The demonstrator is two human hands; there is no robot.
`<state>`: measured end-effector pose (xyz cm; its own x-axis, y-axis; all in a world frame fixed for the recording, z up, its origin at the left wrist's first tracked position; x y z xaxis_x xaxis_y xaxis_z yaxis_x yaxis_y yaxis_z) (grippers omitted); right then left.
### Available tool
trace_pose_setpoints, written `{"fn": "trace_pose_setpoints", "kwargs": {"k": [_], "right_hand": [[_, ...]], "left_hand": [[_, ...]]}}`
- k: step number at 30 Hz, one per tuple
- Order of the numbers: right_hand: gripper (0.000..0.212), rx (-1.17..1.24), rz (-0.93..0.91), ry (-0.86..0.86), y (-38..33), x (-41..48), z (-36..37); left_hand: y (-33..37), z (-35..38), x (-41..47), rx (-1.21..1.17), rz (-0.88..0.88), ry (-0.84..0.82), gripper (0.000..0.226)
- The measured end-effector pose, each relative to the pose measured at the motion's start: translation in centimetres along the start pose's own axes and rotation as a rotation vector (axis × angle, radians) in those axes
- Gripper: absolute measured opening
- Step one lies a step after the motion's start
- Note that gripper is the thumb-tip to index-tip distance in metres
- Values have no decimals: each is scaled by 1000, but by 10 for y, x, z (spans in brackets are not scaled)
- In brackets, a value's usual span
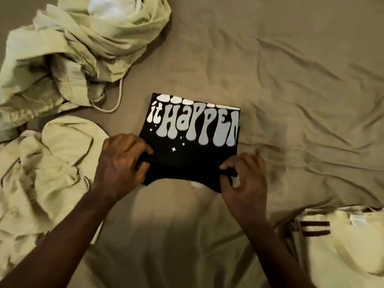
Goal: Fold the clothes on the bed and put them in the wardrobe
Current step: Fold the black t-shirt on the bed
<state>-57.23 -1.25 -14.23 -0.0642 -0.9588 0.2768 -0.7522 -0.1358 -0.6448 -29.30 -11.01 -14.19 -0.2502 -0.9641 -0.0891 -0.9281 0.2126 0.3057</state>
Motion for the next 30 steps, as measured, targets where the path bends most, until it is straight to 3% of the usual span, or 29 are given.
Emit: {"fn": "trace_pose_setpoints", "kwargs": {"k": [3,5,7,9,11,12,16,18,21,24,26,30], "right_hand": [[12,-70,-56,-124,6,-26,10],[23,-17,-41,-154,6,-33,8],[37,117,136,-61,7,-30,7],[49,260,451,72,9,-11,11],[51,392,687,71,16,17,20],[49,420,744,28,21,30,26],[56,597,905,-50,38,62,37],[31,649,893,-77,45,71,33],[24,630,890,-236,58,87,28],[25,625,881,-341,61,95,19],[26,650,833,-348,54,102,9],[24,660,625,-152,31,118,-32]], "left_hand": [[-1,12,-16,44,-20,-112,29],[-1,14,-20,68,-57,-166,32],[0,12,-16,-94,-218,-133,32],[-1,13,1,-366,-499,-115,41],[1,20,23,-534,-711,-198,56],[6,23,32,-504,-732,-239,64],[37,23,49,-60,-540,-160,97],[44,19,72,-100,-381,-121,105],[32,19,125,-51,-239,-294,110],[34,9,163,235,-112,-526,86],[41,-7,175,251,3,-570,61],[44,-55,166,-21,83,-382,39]]}}
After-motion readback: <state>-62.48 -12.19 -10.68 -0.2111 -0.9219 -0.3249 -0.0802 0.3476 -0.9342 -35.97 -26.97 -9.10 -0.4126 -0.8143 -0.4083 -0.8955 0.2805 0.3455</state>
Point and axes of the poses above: each hand's wrist, its own x-axis towards the middle knuckle, its own z-axis out of the palm, y = z × x, the point moved 2 cm from there along x, towards the middle knuckle, and after that the axes turned 14 degrees about -z, right-handed, at the moved point
